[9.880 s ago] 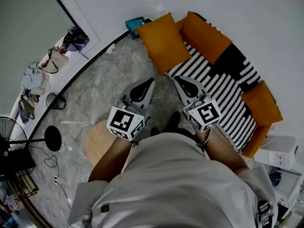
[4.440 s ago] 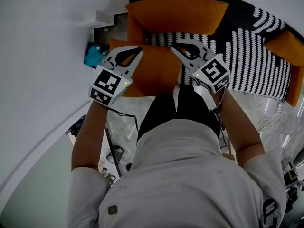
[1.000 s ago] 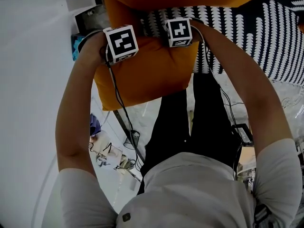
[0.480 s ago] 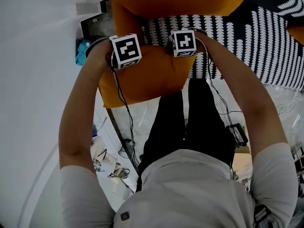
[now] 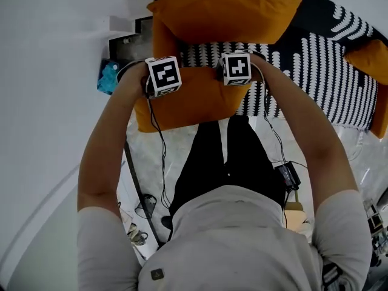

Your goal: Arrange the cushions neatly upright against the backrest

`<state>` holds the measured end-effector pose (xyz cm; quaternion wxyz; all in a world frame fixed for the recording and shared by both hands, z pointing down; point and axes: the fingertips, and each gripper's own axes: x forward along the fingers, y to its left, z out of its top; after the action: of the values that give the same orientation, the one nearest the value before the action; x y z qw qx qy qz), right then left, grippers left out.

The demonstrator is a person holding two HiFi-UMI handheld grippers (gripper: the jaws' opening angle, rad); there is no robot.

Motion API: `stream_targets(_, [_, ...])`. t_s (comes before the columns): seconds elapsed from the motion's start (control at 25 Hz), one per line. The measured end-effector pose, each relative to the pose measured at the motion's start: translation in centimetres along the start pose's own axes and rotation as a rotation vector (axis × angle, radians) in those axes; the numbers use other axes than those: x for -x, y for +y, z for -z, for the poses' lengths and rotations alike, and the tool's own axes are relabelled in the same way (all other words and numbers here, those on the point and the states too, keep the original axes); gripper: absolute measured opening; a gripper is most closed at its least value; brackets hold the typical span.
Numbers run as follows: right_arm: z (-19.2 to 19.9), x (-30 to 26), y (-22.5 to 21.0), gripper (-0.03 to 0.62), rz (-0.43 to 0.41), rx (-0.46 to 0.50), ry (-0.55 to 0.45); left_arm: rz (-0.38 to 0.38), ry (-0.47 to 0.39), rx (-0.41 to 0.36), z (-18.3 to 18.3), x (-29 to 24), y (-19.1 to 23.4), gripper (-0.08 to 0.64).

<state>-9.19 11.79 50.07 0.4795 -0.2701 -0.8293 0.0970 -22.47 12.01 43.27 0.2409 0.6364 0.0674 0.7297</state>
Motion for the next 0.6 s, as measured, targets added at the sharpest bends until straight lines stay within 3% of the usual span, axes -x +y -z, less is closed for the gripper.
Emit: stream_targets(0.6, [0.3,10.9,3.4,0.028,0.162,0.043,0.135,-0.114,-0.166,0.066,-4.0,6.9,-3.4,0.026])
